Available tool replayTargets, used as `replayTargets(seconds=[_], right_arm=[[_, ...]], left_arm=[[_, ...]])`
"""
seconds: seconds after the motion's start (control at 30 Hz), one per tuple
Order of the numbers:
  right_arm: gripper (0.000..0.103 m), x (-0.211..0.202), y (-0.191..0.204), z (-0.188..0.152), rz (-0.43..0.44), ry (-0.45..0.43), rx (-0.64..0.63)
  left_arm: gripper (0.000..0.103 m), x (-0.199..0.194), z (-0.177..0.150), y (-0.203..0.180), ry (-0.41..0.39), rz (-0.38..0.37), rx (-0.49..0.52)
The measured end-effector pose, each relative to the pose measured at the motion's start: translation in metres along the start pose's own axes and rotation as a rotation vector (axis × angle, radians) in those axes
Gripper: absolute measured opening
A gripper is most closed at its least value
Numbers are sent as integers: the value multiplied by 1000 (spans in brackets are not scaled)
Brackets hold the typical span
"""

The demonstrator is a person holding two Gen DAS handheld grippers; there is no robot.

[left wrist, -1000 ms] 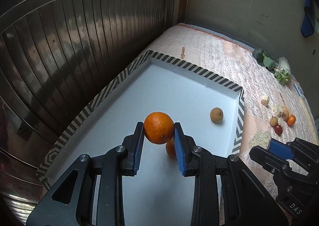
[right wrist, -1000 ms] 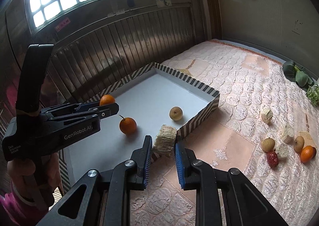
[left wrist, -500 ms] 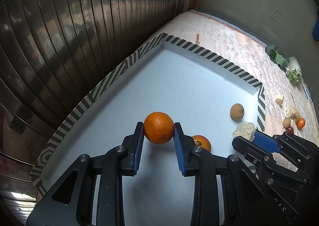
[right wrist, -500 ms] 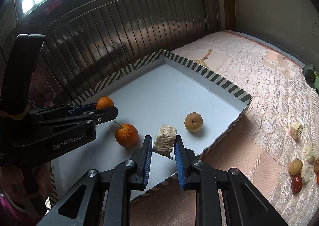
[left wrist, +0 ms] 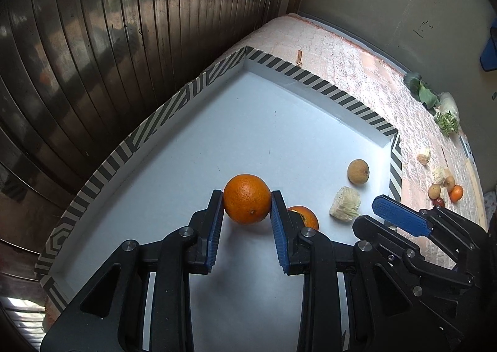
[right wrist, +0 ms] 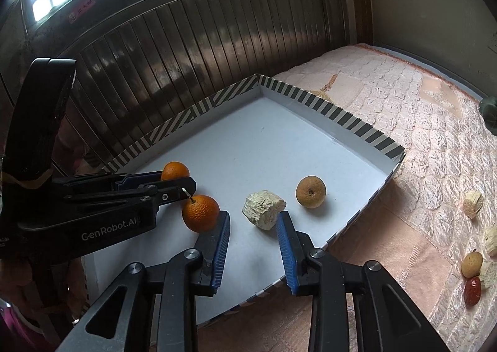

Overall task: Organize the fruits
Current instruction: 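Open both tools to release the orange and beige block into the tray, then withdraw both tools from the tray back over the bed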

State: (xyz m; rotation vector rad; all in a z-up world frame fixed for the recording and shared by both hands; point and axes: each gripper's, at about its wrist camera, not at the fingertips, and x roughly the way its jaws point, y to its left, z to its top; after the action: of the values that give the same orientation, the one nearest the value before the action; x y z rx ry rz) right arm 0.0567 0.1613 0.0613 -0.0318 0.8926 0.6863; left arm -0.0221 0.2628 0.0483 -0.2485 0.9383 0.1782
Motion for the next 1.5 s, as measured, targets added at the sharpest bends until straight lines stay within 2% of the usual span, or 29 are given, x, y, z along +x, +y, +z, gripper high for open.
replayTargets(seconds=[0.23,0.33,0.57,1.03,1.23,1.5], right_arm=[[30,-37,-7,-9,11,-65,30],[30,-49,-11,-12,8,-78,40],[30,-75,-22,-23,4,-112,58],[30,-110,-64,-54,-94,-136,132],[30,-120,-76,-63,-148,-148,145],[30,-131,-94,-77,-198,-139,169]], left_arm=[[30,-28,2,-5,-72,-87,-13],[39,-34,4,-5,-88,-69,-22],[40,-32,-2,-10,-67,-45,-16],[40,-40,-25,-89,-178,3,146],[40,-34,-35,-125,-175,-18,214],[40,-28,-41,-161,-160,-88,269]])
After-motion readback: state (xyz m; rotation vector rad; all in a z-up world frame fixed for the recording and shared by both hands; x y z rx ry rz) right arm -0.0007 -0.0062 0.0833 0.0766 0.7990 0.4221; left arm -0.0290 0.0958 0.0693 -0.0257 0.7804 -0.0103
